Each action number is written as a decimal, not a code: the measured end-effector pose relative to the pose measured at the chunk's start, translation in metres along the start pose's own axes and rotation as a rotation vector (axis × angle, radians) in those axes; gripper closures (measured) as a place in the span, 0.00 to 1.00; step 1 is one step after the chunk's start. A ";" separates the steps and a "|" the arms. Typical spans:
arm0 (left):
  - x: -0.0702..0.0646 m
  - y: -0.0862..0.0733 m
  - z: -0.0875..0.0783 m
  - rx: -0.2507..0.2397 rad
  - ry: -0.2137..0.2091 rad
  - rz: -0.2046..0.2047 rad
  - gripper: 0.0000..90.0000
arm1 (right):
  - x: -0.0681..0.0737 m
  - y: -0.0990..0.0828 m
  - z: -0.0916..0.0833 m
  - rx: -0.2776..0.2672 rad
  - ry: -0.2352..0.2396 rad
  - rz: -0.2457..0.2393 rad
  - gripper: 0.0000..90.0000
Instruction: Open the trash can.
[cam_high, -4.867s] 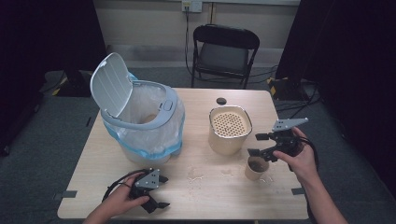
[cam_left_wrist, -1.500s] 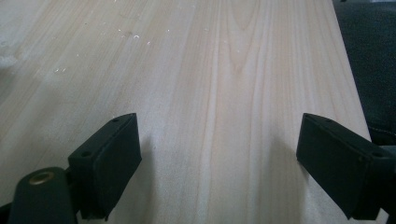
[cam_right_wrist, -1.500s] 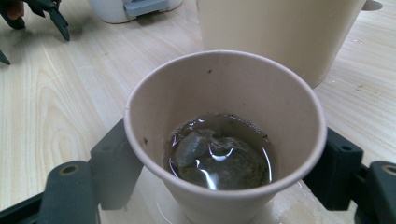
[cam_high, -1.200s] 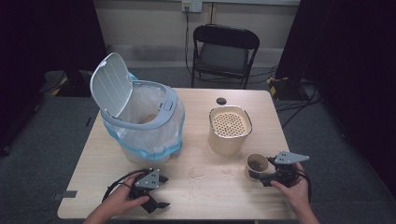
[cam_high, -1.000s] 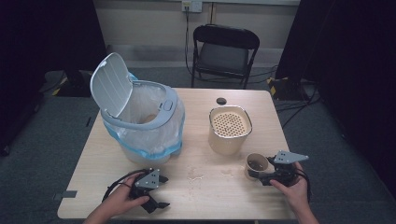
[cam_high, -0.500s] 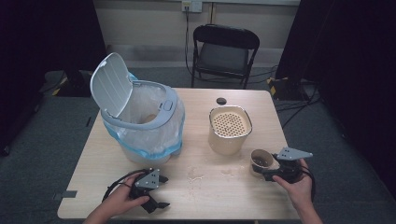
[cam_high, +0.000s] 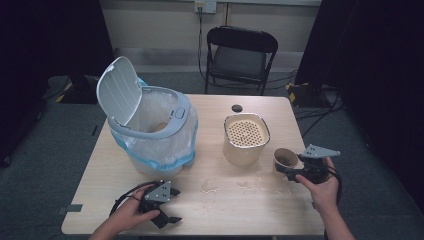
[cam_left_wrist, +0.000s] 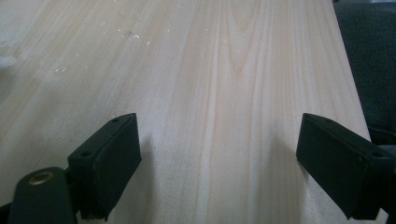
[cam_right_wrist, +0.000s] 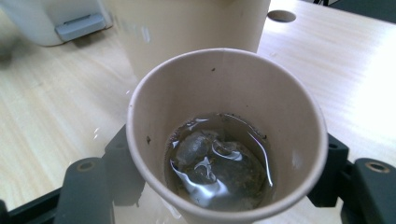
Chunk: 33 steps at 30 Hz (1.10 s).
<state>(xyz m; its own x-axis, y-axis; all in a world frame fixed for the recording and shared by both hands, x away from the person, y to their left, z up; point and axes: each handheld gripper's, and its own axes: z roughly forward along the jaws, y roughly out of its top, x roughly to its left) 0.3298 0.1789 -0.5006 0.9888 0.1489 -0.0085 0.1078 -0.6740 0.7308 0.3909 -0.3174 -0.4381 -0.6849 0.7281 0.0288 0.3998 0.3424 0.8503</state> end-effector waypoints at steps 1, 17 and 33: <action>0.000 0.000 0.000 0.000 0.000 0.000 0.15 | -0.001 0.006 0.002 -0.003 -0.008 -0.001 0.34; 0.000 0.000 0.000 0.000 0.000 -0.001 0.14 | -0.021 0.052 0.010 -0.011 -0.051 0.005 0.35; 0.000 0.000 0.000 -0.001 -0.003 -0.001 0.14 | -0.044 0.079 0.019 0.003 -0.091 -0.019 0.35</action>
<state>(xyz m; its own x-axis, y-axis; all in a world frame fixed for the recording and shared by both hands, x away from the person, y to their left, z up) 0.3298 0.1788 -0.5007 0.9891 0.1470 -0.0112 0.1083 -0.6731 0.7315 0.4640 -0.3114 -0.3823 -0.6343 0.7722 -0.0353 0.3890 0.3584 0.8487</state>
